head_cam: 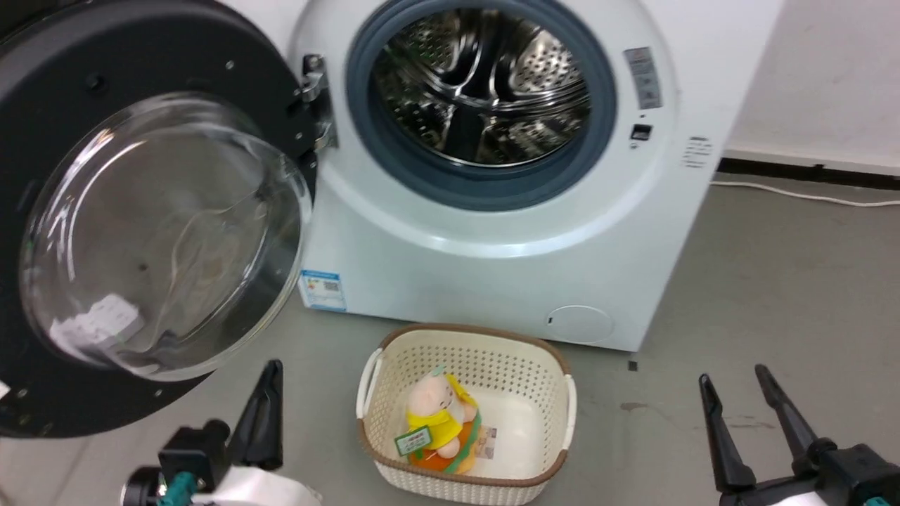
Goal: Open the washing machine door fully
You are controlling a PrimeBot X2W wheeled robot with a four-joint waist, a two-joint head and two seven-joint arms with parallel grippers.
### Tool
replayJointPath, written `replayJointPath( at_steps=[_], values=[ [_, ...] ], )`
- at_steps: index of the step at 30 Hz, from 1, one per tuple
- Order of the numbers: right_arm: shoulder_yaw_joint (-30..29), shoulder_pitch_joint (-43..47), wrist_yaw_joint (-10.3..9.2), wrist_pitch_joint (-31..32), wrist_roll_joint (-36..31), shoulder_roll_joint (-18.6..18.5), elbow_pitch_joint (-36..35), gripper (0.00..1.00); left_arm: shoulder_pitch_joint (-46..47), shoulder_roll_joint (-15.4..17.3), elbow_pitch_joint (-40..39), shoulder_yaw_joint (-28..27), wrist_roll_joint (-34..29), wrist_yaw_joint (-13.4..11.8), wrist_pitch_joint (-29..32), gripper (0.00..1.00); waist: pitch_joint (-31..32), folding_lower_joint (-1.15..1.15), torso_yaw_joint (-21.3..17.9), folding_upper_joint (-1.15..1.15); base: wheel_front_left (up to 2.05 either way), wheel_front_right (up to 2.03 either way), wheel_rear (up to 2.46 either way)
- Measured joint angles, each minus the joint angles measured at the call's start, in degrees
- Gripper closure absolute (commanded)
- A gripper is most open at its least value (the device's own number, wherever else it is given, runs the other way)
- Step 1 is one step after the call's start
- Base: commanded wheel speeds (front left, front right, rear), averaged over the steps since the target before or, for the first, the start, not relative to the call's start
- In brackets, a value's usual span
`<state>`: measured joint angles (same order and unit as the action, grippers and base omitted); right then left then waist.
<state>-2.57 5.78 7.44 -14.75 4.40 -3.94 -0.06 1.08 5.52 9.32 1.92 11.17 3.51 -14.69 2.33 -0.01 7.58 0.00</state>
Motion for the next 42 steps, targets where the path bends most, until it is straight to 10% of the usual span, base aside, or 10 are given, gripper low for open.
replayJointPath(
  at_steps=[2, 4, 36, 37, 42],
  values=[
    [0.23, 0.18, 0.0, 0.0, -0.09, 0.2, 0.45, 0.0, -1.03, -0.74, -0.12, 0.31, 0.0, -0.36, 0.0, 1.0, 0.47, 0.01, -0.81, 0.0, 0.0, 0.0, 0.0],
    [0.41, 0.43, 0.0, 0.0, -0.36, 0.31, 1.21, 0.0, -1.91, -1.19, -0.02, 0.87, -0.57, -0.63, 0.0, 0.0, 0.84, 0.0, -1.46, 0.0, 0.0, 0.0, 0.0],
    [-0.19, 1.25, 0.0, 0.0, -0.38, 0.78, 6.86, 0.0, -4.7, -2.56, 0.1, 2.94, -4.74, -1.72, 0.0, 0.0, 1.64, 0.01, -2.97, 0.0, 0.0, 0.0, 0.0],
    [-0.2, 1.25, 0.0, 0.01, -0.38, 0.77, 6.86, 1.0, -4.7, -2.56, 0.15, 2.99, -4.7, -1.75, 0.03, 1.0, 1.62, 0.01, -2.95, 0.0, 0.0, 0.0, 0.0],
    [-0.19, 1.25, 0.0, 0.08, -0.38, 0.77, 6.86, 1.0, -4.69, -2.57, 0.13, 2.96, -4.69, -1.75, 0.07, 1.0, 1.56, 0.01, -3.02, 0.0, 0.0, 0.0, 0.0]
  ],
)
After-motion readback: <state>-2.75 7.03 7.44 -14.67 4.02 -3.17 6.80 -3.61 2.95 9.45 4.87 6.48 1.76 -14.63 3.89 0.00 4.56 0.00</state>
